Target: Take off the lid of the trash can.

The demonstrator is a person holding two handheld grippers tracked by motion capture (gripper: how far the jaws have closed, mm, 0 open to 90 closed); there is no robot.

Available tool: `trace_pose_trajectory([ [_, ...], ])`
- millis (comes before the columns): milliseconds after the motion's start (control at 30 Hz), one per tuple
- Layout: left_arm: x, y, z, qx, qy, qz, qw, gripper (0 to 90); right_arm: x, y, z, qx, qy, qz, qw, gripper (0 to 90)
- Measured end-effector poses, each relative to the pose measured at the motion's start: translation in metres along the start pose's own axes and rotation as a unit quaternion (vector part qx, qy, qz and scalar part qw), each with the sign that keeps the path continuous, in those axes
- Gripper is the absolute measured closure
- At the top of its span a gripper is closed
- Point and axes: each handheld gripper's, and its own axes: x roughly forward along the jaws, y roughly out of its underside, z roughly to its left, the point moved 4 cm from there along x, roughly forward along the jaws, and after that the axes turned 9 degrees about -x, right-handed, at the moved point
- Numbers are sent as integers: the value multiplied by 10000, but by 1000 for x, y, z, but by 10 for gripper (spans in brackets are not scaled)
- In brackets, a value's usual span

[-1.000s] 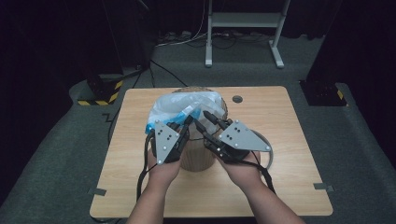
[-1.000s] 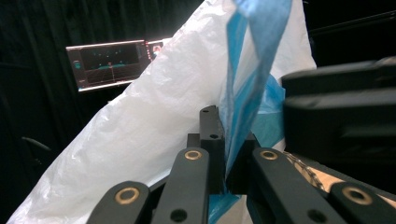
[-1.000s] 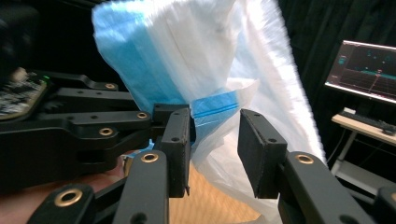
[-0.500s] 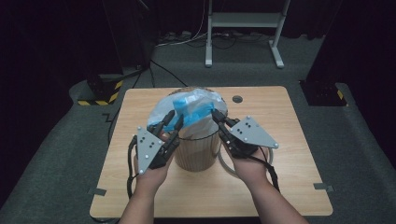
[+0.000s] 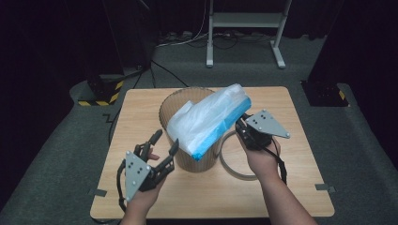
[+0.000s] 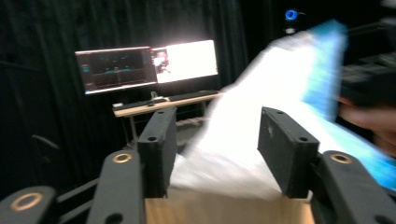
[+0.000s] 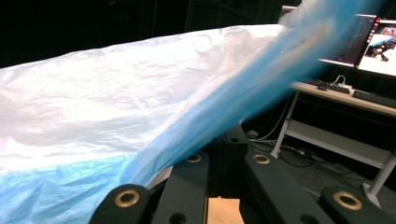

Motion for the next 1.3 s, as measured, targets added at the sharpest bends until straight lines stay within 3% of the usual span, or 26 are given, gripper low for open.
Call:
trace_pose_trajectory([
  [67,-4,2,-11,-33,86,-56,9999,429,2,-1,3,3,-19,3,10000,898],
  [200,-2,5,-28,127,177,-49,9997,402,3,-2,7,-24,-30,14,10000,898],
  [267,4,8,-33,112,267,4,9996,400,3,-2,9,-15,-37,-1,10000,898],
  [400,17,15,-37,271,196,203,9992,439,3,-3,10,-20,-53,-1,10000,898],
  [433,20,16,-37,270,147,239,9992,459,3,-3,9,-21,-53,-1,10000,898],
  [533,25,17,-31,173,200,243,9994,649,2,-2,8,-27,-55,-8,10000,897],
  [633,32,13,-23,23,139,300,9995,826,2,-1,5,-9,-29,3,10000,895],
  [700,37,10,-17,-5,35,367,9993,895,4,0,2,38,-31,20,10000,883],
  [800,44,5,-7,-234,-42,354,9991,898,5,0,0,92,-29,35,9999,818],
  [967,52,-7,4,-432,-255,204,9985,899,-6,-2,-3,172,21,-40,9998,707],
  [1167,65,-13,9,-531,-395,200,9976,899,-22,-4,-2,230,-7,-163,9996,692],
  [1300,70,-14,10,-576,-449,174,9972,899,-29,-7,7,235,-122,-253,9993,688],
])
